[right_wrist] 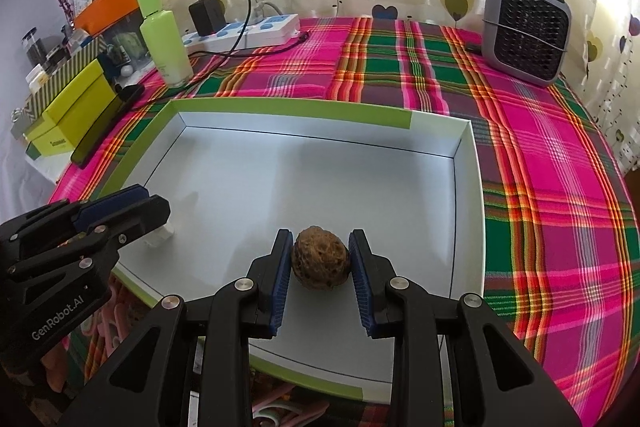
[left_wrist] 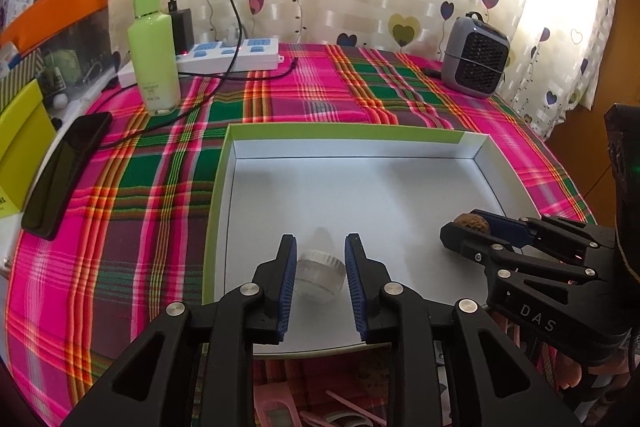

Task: Organize objects
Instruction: 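Carry the jar and walnut into the white box and open both tools, then lift both open tools out of the box and back away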

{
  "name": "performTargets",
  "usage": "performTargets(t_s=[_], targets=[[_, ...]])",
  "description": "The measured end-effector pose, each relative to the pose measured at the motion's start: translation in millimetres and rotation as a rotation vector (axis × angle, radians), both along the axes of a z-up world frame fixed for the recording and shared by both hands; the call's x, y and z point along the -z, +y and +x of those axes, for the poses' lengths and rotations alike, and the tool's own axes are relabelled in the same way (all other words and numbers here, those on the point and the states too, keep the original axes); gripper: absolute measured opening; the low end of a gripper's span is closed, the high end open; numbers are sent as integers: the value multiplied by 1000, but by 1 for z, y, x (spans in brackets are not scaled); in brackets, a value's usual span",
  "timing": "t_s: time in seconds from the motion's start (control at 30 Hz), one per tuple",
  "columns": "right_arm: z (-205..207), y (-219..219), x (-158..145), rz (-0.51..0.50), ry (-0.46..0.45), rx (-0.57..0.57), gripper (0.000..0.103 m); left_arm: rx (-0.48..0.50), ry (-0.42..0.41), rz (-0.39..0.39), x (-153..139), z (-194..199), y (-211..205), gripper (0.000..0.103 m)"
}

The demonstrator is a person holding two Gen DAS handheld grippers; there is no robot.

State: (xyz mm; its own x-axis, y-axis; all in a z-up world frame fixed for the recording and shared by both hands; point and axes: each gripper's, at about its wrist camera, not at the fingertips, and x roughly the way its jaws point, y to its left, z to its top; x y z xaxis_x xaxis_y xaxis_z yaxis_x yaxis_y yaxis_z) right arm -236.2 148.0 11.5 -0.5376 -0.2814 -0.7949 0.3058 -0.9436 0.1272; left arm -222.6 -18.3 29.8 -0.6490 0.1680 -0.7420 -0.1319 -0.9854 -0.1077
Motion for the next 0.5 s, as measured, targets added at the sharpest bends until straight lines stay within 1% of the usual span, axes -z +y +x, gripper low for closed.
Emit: performTargets(t_s=[0.07,0.23,0.3,0.47,0.5], targets=[[0,0,0,0,0,-1,30,-3,-3,2,1,0,-1,25],[1,-1,-1,5,4,1,30,-6,-4,4,1,1,-2,34],[2,-1,-1,4,4,1,31,-7,-5,9,0,1,-2,36],[6,-3,-4,-13,12,-18,46,-14,-7,16,0,4,-5,40],[7,-4,-5,-6,19,-20,47,-17,-7,20,0,5,-5,40]])
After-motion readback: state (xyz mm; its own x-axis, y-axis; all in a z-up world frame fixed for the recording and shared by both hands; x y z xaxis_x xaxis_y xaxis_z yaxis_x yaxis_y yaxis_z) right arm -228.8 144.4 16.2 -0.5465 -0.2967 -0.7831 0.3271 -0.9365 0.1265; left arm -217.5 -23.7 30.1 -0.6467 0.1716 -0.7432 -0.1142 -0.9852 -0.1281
